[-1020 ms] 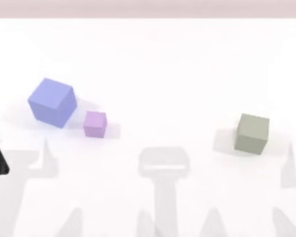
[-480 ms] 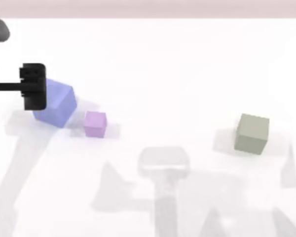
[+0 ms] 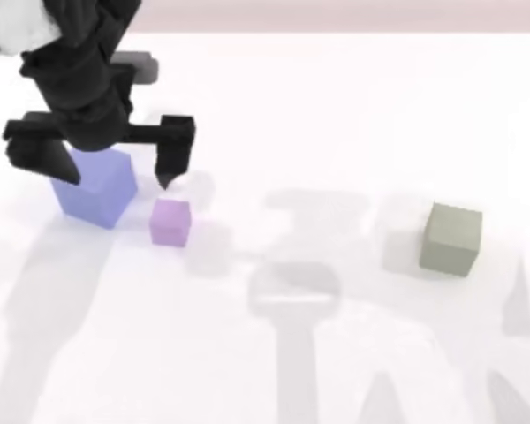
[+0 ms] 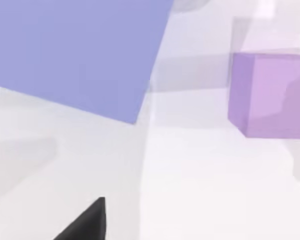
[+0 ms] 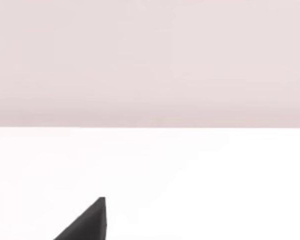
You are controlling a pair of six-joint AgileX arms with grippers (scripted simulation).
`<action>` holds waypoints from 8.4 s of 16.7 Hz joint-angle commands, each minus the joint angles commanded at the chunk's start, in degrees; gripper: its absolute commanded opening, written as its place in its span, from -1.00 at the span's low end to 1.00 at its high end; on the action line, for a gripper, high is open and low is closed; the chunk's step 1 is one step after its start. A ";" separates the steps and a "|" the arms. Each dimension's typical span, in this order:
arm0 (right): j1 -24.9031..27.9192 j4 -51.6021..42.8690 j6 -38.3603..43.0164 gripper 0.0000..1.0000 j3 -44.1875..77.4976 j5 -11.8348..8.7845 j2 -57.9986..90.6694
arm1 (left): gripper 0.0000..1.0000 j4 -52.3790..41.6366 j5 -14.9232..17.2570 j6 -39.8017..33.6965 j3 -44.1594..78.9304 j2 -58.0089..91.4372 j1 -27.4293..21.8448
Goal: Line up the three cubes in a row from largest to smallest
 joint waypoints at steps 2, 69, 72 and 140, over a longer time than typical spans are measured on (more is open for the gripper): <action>0.00 0.00 0.00 1.00 0.00 0.00 0.00 | 1.00 -3.77 0.00 -0.87 6.55 6.62 -1.31; 0.00 0.00 0.00 1.00 0.00 0.00 0.00 | -1.00 -9.26 -0.94 -14.62 20.82 18.91 -13.69; 0.00 0.00 0.00 1.00 0.00 0.00 0.00 | -1.00 -12.49 -1.16 -26.94 25.89 21.51 -23.35; 2.89 -9.26 -7.90 1.00 13.17 -0.13 13.64 | 1.00 -6.03 -2.19 -41.02 16.48 6.99 -29.23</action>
